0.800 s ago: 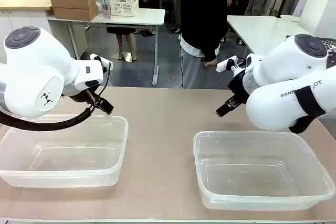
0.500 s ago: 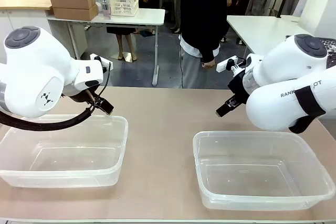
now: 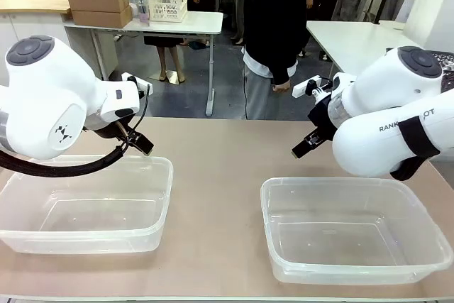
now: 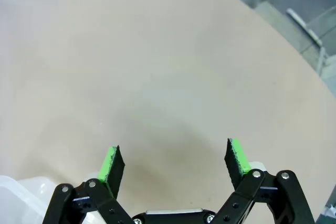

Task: Sort the waste into each basket.
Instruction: Pick up the Organizing box on the left side of the table and lift it.

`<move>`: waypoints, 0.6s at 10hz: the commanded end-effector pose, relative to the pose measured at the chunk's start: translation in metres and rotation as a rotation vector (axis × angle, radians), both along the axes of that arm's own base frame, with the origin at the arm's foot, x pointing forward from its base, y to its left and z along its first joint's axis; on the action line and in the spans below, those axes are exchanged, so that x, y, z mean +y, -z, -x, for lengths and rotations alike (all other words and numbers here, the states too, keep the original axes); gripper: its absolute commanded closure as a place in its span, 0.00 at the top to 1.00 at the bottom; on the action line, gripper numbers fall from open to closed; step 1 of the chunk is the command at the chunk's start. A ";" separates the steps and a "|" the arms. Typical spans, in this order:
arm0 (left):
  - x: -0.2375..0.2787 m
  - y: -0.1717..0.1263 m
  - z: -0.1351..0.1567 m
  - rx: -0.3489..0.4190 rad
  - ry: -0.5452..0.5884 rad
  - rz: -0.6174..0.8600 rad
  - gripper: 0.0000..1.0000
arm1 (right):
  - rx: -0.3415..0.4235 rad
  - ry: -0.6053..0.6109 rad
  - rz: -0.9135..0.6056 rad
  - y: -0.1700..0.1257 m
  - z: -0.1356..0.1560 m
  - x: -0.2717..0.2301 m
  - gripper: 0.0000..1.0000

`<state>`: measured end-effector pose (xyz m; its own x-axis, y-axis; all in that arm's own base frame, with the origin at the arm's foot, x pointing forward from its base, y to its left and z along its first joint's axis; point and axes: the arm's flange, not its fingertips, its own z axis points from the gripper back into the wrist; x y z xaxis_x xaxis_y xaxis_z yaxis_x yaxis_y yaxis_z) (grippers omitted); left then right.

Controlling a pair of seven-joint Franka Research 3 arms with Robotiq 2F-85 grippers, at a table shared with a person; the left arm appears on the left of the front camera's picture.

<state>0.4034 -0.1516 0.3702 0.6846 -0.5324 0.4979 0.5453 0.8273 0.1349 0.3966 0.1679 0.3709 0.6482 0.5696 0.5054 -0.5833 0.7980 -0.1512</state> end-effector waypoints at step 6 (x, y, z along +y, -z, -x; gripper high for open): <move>-0.006 -0.095 0.035 0.027 -0.216 0.006 1.00 | 0.013 0.136 -0.003 -0.119 0.056 -0.005 1.00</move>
